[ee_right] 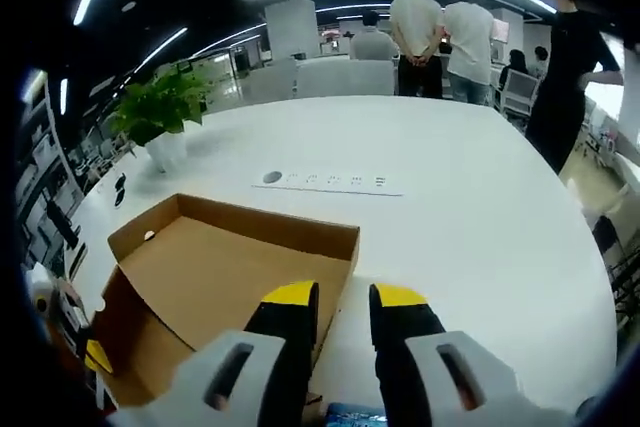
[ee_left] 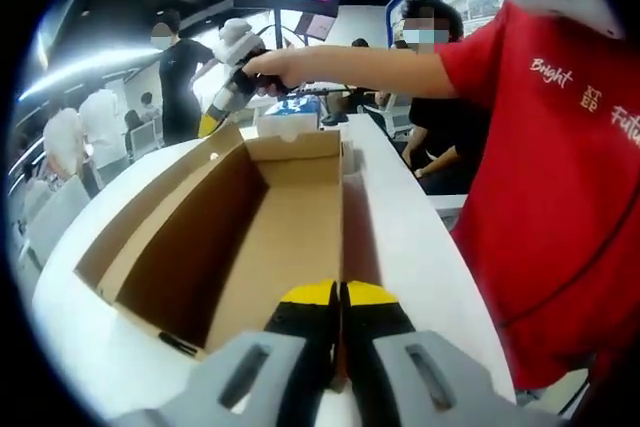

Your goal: Operate the shoe box by opening the lid, removing the specified soft item, and placing it in the target area until the item is outside and the box remains undamaged.

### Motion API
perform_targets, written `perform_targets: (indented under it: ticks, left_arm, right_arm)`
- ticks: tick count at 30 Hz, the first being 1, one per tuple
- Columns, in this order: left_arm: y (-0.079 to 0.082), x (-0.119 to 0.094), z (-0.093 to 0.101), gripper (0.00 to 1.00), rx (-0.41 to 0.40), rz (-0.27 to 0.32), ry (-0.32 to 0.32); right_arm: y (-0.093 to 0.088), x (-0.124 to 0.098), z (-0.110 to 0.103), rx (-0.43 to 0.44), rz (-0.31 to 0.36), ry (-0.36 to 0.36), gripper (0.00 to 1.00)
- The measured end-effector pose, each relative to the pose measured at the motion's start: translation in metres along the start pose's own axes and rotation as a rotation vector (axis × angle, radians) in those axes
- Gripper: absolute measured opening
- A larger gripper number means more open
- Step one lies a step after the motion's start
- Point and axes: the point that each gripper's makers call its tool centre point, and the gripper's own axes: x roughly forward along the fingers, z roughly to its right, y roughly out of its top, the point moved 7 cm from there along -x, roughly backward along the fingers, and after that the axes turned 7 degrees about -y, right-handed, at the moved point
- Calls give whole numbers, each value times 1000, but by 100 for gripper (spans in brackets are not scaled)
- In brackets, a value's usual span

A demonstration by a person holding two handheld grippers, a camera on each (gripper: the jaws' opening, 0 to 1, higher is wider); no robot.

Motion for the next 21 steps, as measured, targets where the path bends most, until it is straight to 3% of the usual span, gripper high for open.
perform_targets:
  ticks: [21]
  left_arm:
    - [0, 0, 0, 2, 8, 0, 1]
  right_arm:
    - [-10, 25, -12, -14, -119, -1, 18]
